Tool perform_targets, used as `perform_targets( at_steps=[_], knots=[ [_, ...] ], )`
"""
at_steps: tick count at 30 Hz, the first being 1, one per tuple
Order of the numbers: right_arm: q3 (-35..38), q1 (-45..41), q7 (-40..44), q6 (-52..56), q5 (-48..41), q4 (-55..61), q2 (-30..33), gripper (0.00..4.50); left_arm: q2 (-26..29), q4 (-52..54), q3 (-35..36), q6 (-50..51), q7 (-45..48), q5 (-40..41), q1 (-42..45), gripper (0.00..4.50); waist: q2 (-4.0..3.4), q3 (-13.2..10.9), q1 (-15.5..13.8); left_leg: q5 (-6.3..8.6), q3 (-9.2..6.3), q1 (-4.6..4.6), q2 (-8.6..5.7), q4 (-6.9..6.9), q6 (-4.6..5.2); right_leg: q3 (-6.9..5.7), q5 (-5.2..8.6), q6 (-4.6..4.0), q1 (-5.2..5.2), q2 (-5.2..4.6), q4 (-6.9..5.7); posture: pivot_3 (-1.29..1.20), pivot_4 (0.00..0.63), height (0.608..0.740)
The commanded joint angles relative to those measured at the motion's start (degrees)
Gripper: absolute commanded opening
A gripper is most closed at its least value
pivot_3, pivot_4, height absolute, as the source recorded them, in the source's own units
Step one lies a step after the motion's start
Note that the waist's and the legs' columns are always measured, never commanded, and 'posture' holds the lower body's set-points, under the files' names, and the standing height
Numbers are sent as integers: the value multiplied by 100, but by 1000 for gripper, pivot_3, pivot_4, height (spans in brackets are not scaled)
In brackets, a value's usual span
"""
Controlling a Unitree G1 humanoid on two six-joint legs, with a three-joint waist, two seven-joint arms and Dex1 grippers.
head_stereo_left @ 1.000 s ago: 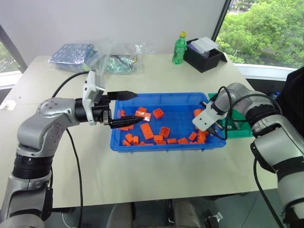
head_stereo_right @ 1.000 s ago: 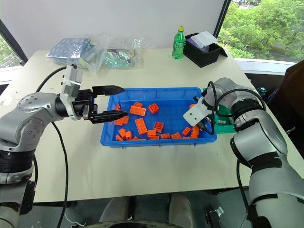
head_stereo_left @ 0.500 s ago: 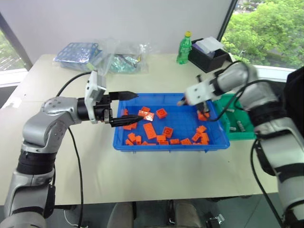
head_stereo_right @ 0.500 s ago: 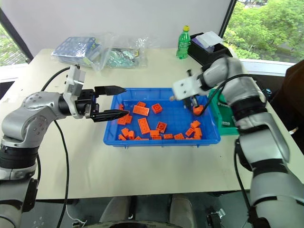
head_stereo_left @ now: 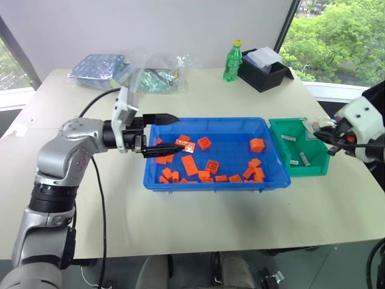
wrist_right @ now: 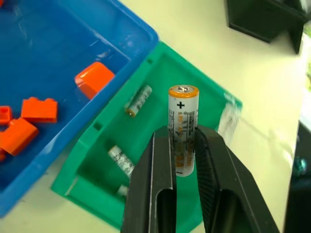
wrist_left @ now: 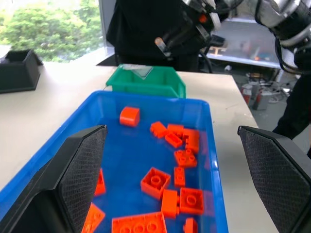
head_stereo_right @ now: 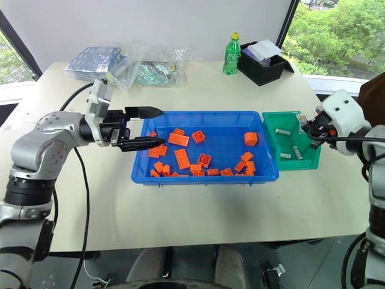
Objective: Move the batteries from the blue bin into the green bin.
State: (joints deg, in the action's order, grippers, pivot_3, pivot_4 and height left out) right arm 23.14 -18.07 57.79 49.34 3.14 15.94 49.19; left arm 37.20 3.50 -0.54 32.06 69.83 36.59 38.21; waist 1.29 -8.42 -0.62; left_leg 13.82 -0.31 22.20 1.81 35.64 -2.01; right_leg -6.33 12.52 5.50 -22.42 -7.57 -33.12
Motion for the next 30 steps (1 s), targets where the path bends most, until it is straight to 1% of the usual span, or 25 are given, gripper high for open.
perform_targets(
  at_steps=[1, 4, 7, 10, 14, 18, 21, 25, 27, 30],
  knots=[
    [265, -117, -586, 377, -304, 314, -309, 1443, -36, -98, -14, -122, 104, -64, 252, 4500, 0, 0, -3, 0, 0, 0, 1, 1, 0, 0, 1, 0, 0, 0, 1, 0, 150, 723],
    [117, -119, -902, 283, -409, 261, -394, 2988, -88, -214, -51, -152, 156, -119, 357, 4500, -2, -1, -18, 0, 0, 7, -1, 3, 0, 0, 0, -1, -4, -1, 2, 0, 150, 723],
    [-36, -19, -1014, 215, -512, 284, -278, 4441, -109, -172, -41, -132, 165, -127, 357, 4500, 0, 0, -27, 1, -4, 14, -4, 4, 3, 0, -1, -2, -4, -1, 3, 0, 150, 723],
    [-3, 67, -951, 171, -755, 409, -163, 4441, -63, -74, 24, -111, 150, -99, 260, 4500, 0, 0, -23, 3, -5, 15, -5, 4, 6, 0, -1, -1, -3, -1, 5, 0, 150, 723],
    [500, 144, -632, 241, -1539, 643, -182, 4441, 77, 71, 142, -76, 90, -91, 50, 4500, 0, -1, -12, 3, -6, 13, -3, 4, 7, 0, 0, -1, -4, 0, 4, 0, 150, 723],
    [1649, 653, 238, 700, -2669, 604, 57, 4441, 417, 205, 462, 40, -6, -15, -252, 4500, 1, -1, -32, 5, -9, 14, -2, 2, 9, 0, 0, -1, -3, 1, 5, 0, 150, 723],
    [2245, 1058, 639, 910, -3173, 413, 324, 4441, 707, 306, 740, 108, -39, 57, -570, 4500, 1, -2, -30, 6, -9, 15, -2, 4, 10, 0, 1, -1, -1, -1, 10, 0, 150, 723],
    [2615, 1823, 1052, 684, -3344, 227, 633, 4441, 1085, 475, 1175, 226, -94, 131, -1124, 4500, 5, 0, -21, 8, -6, 10, 1, 1, 9, 0, 2, -1, -1, -2, 15, 0, 150, 723],
    [2659, 2208, 1203, 432, -3294, 197, 717, 4441, 1237, 524, 1364, 250, -111, 155, -1387, 4500, 1, -2, -20, 15, -6, 10, 3, 0, -3, -1, 3, -1, -3, -2, 18, 0, 150, 723],
    [2655, 2461, 1191, 243, -3352, 231, 723, 4441, 1321, 487, 1517, 209, -180, 132, -1590, 4500, -10, -6, -21, 20, -4, 9, 5, -2, -11, -3, 4, 0, -19, -3, 38, 0, 150, 723]
  ],
)
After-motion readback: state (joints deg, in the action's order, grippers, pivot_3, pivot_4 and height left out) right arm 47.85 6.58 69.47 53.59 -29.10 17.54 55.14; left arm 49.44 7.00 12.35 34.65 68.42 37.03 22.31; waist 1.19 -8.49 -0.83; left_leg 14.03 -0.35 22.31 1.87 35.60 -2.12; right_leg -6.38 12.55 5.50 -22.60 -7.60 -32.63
